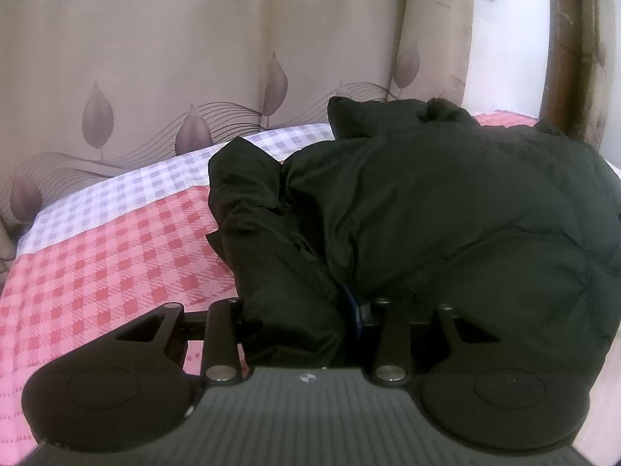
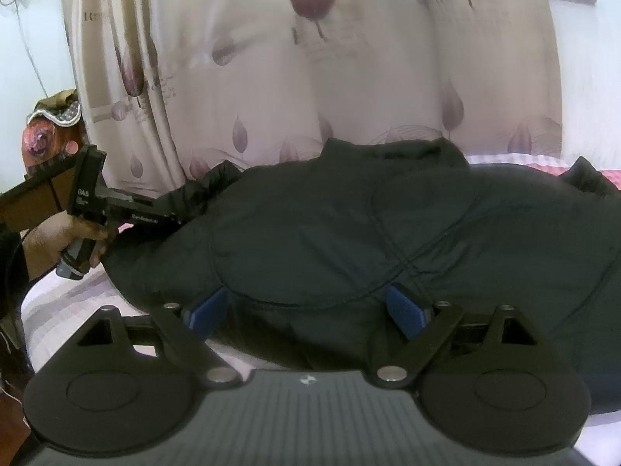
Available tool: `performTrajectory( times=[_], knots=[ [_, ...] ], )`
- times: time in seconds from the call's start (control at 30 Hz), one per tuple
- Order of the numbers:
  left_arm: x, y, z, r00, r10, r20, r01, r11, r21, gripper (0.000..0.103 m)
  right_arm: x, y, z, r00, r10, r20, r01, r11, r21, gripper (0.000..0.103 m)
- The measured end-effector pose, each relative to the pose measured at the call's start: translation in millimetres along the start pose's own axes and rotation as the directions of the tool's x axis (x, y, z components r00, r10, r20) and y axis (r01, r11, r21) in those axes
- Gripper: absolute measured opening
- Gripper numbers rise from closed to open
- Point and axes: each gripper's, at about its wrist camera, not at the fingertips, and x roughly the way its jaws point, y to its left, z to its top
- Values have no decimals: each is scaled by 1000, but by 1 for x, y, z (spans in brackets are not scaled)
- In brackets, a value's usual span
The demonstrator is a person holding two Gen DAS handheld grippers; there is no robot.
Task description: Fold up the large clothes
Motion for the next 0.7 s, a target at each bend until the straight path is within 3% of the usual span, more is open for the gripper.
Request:
performTrajectory(
  times=[0.13,0.23,0.3,0.37,0.5,0.57,0.6,0.63,0.7],
  knots=[
    [0,6,-1,999,-31,6,31,999,-21,43,2,0,3,1000,11,5,-11,1000,15,90],
    [2,29,-4,993,-117,10,117,986,-121,52,4,1,5,1000,14,7,-14,1000,20,90],
    [6,46,-8,983,-182,20,182,966,-184,58,5,1,5,1000,14,7,-15,1000,20,90],
    [13,64,-14,968,-249,33,248,929,-273,65,5,1,5,1000,14,7,-14,1000,15,90],
    [15,75,-23,948,-305,91,318,893,-317,67,7,0,10,1000,21,13,-21,1000,16,90],
    [15,75,-23,948,-305,95,319,889,-330,60,9,0,15,999,29,22,-29,999,16,90],
    [14,74,-24,943,-318,94,331,880,-340,52,10,0,18,999,34,29,-35,999,15,90],
    [14,73,-23,932,-353,89,360,862,-357,37,10,1,20,998,40,38,-40,999,12,90],
    [8,66,-21,939,-336,80,342,874,-346,29,12,2,26,997,51,54,-52,999,2,90]
  ],
)
